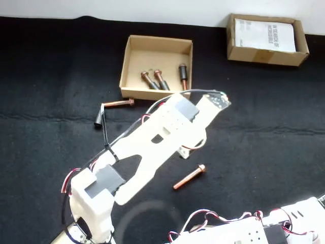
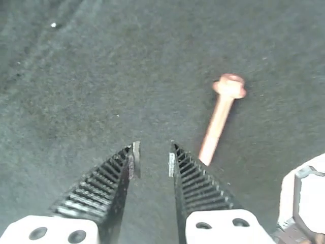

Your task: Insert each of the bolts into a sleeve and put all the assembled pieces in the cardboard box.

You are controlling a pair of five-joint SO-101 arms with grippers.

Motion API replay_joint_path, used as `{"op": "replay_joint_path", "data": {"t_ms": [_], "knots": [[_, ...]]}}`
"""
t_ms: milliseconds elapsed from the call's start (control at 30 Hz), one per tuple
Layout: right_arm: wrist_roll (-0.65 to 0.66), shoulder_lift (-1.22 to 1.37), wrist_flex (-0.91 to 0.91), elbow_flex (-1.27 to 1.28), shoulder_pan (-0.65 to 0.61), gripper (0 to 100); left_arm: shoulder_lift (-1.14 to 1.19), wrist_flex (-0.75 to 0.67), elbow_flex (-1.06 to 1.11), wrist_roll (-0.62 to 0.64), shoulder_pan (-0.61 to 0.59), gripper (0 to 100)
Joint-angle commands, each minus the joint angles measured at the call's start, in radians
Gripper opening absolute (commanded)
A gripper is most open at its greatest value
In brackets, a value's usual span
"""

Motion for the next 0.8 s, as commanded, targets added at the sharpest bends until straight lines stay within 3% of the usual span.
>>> {"op": "replay_joint_path", "data": {"t_ms": [0,233,767], "knots": [[0.008,0.002,-0.022,0.035,-0.016,0.8,-0.002,0.055,-0.068,0.026,0.042,12],[0.006,0.002,-0.022,0.035,-0.016,0.8,0.005,0.069,-0.067,0.028,0.059,17],[0.009,0.002,-0.022,0.036,-0.016,0.8,0.179,-0.009,-0.077,0.028,0.068,17]]}}
